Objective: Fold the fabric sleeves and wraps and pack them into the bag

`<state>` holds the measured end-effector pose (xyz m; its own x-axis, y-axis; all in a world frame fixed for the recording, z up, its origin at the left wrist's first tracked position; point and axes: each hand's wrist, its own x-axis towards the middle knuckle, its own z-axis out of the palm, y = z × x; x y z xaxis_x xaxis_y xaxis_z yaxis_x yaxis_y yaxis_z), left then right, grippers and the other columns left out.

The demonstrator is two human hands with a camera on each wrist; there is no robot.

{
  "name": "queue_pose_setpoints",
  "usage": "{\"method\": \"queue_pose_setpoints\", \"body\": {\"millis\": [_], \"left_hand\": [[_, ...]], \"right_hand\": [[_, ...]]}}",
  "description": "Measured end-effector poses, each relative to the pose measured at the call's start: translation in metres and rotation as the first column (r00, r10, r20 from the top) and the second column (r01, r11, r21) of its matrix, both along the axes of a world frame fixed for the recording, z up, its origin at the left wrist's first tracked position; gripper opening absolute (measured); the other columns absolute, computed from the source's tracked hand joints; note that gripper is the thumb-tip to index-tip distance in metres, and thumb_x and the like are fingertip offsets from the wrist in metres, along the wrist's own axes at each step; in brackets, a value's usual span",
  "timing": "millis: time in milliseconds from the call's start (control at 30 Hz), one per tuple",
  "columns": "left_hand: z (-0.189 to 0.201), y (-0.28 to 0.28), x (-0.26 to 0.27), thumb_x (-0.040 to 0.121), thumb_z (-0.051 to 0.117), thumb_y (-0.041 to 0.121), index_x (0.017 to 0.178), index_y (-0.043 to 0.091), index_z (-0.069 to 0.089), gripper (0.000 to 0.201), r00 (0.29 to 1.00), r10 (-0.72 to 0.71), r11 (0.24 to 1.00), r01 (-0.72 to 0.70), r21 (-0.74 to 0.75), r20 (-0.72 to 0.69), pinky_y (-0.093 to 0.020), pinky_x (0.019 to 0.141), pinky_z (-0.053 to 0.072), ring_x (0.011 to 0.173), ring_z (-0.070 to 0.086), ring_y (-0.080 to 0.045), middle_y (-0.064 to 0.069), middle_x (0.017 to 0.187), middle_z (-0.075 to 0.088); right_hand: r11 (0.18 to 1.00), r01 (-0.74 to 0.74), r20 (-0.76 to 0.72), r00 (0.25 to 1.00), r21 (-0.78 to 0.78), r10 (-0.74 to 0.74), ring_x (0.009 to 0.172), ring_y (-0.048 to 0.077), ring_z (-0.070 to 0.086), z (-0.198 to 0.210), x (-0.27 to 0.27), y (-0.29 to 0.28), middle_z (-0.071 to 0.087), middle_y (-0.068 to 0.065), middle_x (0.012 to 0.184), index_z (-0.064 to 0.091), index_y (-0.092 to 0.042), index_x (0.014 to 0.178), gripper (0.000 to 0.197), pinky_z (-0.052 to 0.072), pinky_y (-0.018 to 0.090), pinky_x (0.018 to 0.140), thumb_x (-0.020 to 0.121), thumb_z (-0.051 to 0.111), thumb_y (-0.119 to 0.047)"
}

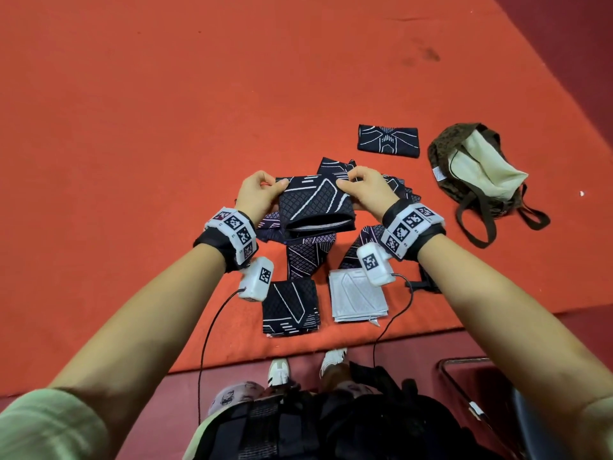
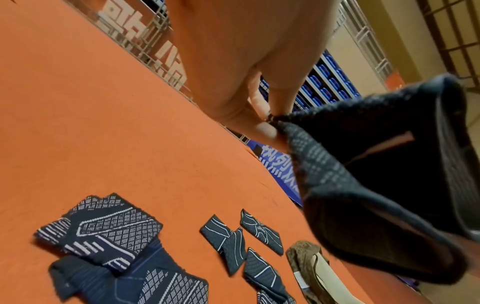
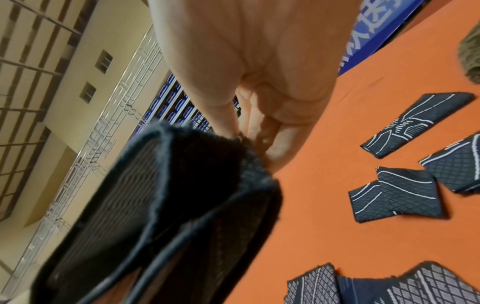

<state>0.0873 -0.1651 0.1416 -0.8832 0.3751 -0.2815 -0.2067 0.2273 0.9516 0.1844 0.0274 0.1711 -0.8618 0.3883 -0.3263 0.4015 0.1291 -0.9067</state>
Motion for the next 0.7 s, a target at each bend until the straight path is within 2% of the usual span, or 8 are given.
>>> {"method": "queue_pose_setpoints", "body": {"millis": [100,200,267,333,367,500,633,700], "left_hand": [[0.002,-0.001,0.005,0.084,0.068,0.012,0.087,0.017,0.046,0.023,0.994,0.010,0.998,-0.016,0.053,0.106,-0.022,0.043,0.046,0.047,0.058,-0.008,-0.005,0.070,0.060],[0.009,-0.008,0.006,0.084,0.069,0.017,0.113,0.018,0.056,0.032,0.948,-0.156,0.988,0.144,0.063,0.278,-0.022,0.052,0.051,0.065,0.061,-0.011,-0.002,0.087,0.064],[0.018,-0.010,0.008,0.084,0.068,0.021,0.110,0.019,0.064,0.026,0.905,-0.326,0.942,0.336,0.014,0.273,-0.023,0.059,0.054,0.071,0.063,-0.010,0.001,0.087,0.068],[0.024,-0.007,0.013,0.086,0.067,0.019,0.102,0.014,0.068,0.017,0.840,-0.473,0.871,0.490,0.000,0.267,-0.021,0.056,0.053,0.065,0.066,-0.009,0.002,0.078,0.071],[0.024,-0.004,0.014,0.086,0.066,0.019,0.099,0.011,0.069,0.016,0.822,-0.509,0.845,0.534,-0.035,0.254,-0.020,0.053,0.051,0.061,0.065,-0.008,0.002,0.073,0.072],[0.010,0.001,0.010,0.084,0.068,0.029,0.093,0.000,0.069,0.030,0.854,-0.516,0.822,0.516,-0.244,0.068,-0.028,0.068,0.047,0.067,0.059,-0.013,-0.007,0.080,0.068],[0.003,-0.004,0.010,0.088,0.064,0.029,0.078,0.006,0.063,0.025,0.826,-0.522,0.796,0.383,-0.469,-0.211,-0.021,0.052,0.035,0.058,0.047,-0.012,0.000,0.063,0.056],[0.002,-0.006,0.011,0.088,0.064,0.030,0.079,0.009,0.065,0.023,0.777,-0.549,0.779,0.340,-0.527,-0.309,-0.024,0.053,0.037,0.059,0.051,-0.017,-0.001,0.062,0.058]], "right_hand": [[1.000,0.017,-0.025,1.000,0.014,-0.017,0.046,0.005,0.050,0.003,0.005,-0.002,0.049,0.003,0.067,0.046,-0.016,0.099,0.015,0.042,0.016,0.041,0.091,0.058,-0.011],[0.998,-0.021,0.007,1.000,-0.052,0.022,0.049,-0.004,0.057,0.005,0.011,-0.002,0.058,-0.003,0.072,0.042,-0.014,0.130,0.043,0.048,0.015,0.048,0.091,0.059,-0.013],[0.995,-0.096,0.069,0.993,0.012,0.095,0.050,-0.003,0.055,0.009,0.011,-0.004,0.054,-0.005,0.070,0.048,-0.013,0.125,0.035,0.044,0.013,0.048,0.092,0.059,-0.015],[0.987,-0.155,0.076,0.985,0.034,0.152,0.060,0.011,0.052,0.009,0.011,-0.007,0.051,0.004,0.070,0.055,-0.015,0.099,0.012,0.042,0.020,0.055,0.089,0.062,-0.014],[0.984,-0.175,0.063,0.983,0.027,0.173,0.066,0.017,0.051,0.008,0.010,-0.008,0.050,0.010,0.073,0.054,-0.017,0.088,0.010,0.040,0.024,0.060,0.088,0.063,-0.013],[0.986,-0.167,0.050,0.985,-0.011,0.168,0.070,0.019,0.048,-0.001,0.007,-0.014,0.050,0.008,0.073,0.053,-0.020,0.078,0.018,0.040,0.029,0.063,0.086,0.066,-0.010],[0.981,-0.033,0.043,0.999,0.194,0.025,0.059,0.014,0.056,-0.005,0.008,-0.011,0.059,0.003,0.068,0.054,-0.012,0.084,0.023,0.051,0.030,0.062,0.087,0.065,-0.031],[0.997,-0.022,0.119,0.993,0.069,0.014,0.056,0.017,0.063,-0.004,0.008,-0.017,0.064,0.012,0.072,0.051,-0.007,0.102,0.037,0.056,0.029,0.059,0.093,0.051,-0.043]]}}
